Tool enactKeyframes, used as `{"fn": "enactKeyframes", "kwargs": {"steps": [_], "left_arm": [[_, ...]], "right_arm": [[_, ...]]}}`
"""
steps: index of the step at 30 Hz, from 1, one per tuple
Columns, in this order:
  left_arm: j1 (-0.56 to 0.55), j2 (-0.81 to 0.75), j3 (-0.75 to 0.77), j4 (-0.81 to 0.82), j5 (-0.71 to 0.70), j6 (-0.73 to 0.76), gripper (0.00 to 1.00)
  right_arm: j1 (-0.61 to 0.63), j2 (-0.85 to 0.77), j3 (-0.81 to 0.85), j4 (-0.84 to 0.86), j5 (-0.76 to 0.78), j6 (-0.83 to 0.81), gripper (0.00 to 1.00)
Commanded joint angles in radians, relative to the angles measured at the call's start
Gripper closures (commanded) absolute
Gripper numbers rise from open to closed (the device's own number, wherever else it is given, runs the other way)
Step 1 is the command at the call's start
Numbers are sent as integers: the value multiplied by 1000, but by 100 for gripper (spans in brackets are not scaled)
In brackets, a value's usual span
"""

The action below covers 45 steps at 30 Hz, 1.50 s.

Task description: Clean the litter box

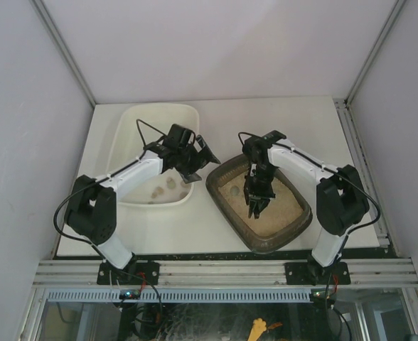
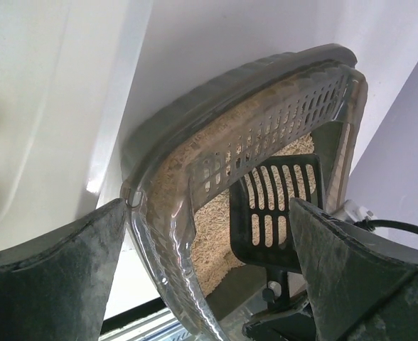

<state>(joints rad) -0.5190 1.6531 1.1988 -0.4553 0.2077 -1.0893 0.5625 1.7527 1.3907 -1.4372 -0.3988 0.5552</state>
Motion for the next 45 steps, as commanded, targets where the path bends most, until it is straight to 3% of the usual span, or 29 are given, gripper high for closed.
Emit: {"fn": "enactKeyframes", "kwargs": {"steps": [1,10,16,26,36,42,45], "left_arm": [[5,-75,-19,32,-40,2,0],[8,-116,-75,82,-53,2,0],[8,-129,-88,99,-56,7,0],[8,-127,-93,111,-59,18,0],[8,-139,-114,135,-59,26,0],[10,-144,-119,141,-53,31,0],[11,-143,-121,144,-49,32,0]], "right_arm": [[10,24,5,55,-17,-22,100],[33,53,-93,187,-108,-1,100],[32,-15,-266,451,-328,69,100],[12,-33,-462,783,-427,174,100],[33,105,-480,1023,-597,212,100],[-8,80,-605,1291,-640,334,100],[-34,38,-630,1271,-627,316,100]]}}
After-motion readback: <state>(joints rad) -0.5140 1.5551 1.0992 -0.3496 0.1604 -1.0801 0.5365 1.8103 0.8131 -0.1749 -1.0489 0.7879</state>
